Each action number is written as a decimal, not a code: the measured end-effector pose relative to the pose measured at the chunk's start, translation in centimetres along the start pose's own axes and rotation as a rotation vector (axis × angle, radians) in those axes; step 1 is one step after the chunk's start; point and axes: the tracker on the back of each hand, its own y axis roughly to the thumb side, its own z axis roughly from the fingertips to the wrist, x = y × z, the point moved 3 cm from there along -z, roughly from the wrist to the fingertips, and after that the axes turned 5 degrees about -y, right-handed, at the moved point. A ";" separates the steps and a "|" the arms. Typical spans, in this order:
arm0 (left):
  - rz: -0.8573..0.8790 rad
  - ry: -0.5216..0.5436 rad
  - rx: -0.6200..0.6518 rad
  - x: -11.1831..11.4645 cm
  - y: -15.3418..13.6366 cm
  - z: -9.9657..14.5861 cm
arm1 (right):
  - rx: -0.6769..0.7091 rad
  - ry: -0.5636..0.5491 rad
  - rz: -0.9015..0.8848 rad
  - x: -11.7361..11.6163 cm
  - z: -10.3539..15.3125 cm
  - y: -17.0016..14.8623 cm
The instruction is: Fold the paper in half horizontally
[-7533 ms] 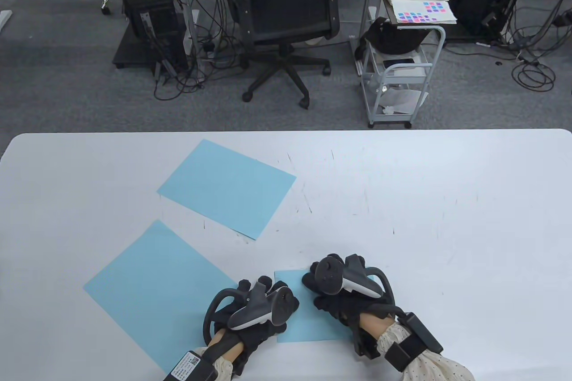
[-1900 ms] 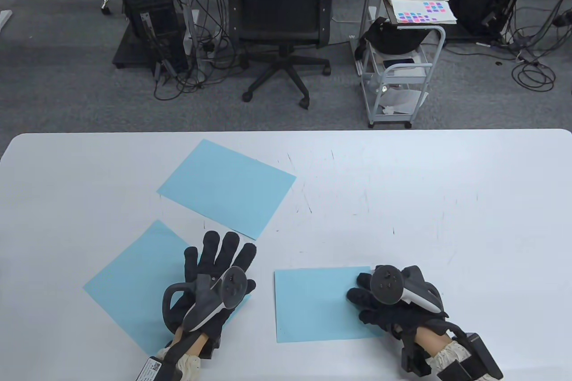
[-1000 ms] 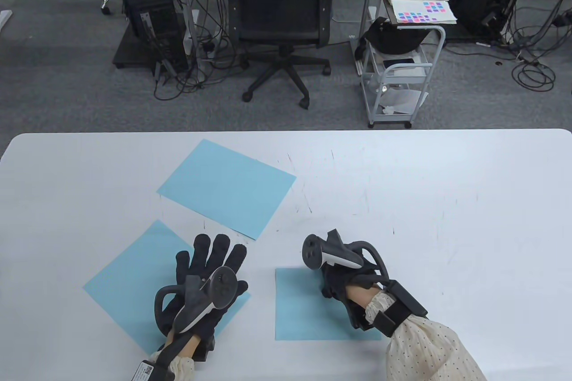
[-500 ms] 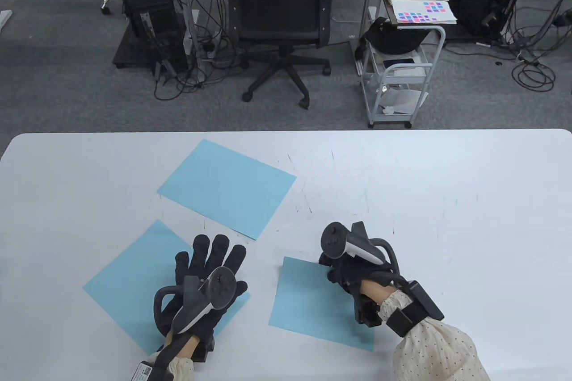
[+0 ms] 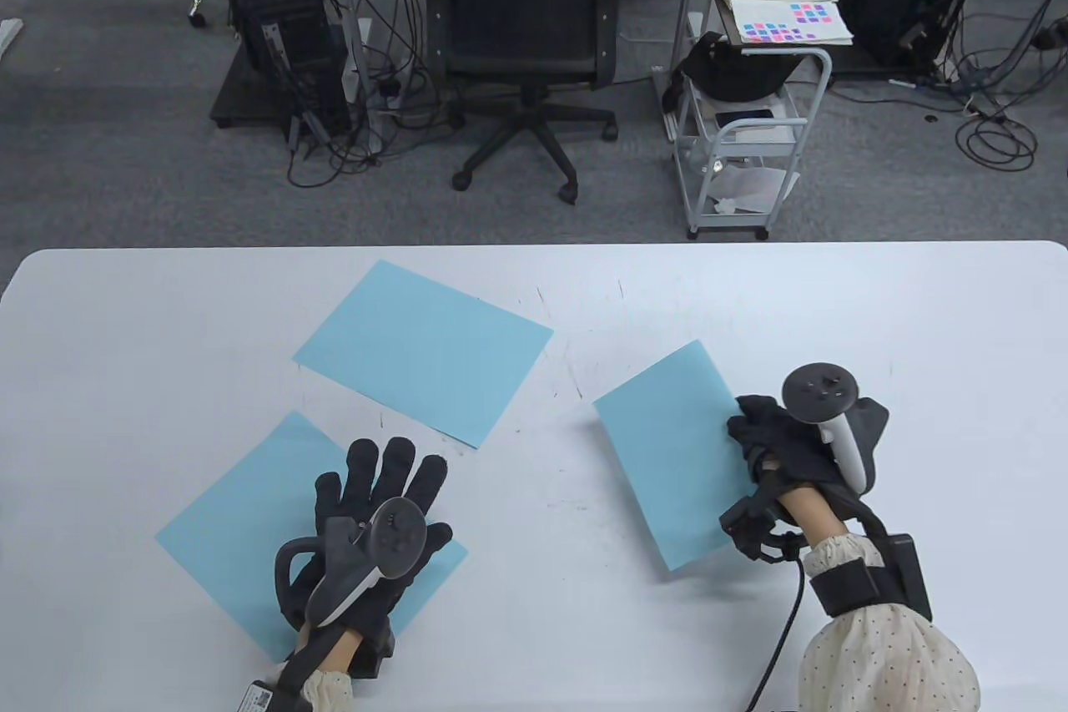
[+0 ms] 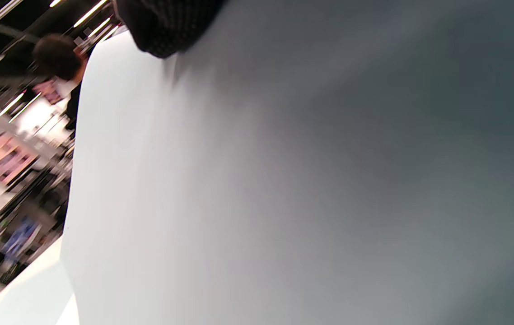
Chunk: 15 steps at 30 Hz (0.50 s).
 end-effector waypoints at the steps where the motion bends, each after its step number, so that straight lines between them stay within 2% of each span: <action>1: 0.002 -0.002 -0.001 0.0 -0.1 0.0 | -0.029 -0.018 -0.005 0.2 -0.4 -0.7; 8: 0.014 -0.007 -0.021 0.0 -0.9 -0.2 | -0.237 -0.143 0.096 1.4 -4.2 -6.4; 15: 0.024 -0.017 -0.039 0.2 -1.6 -0.5 | -0.336 -0.231 0.274 1.3 -5.7 -8.4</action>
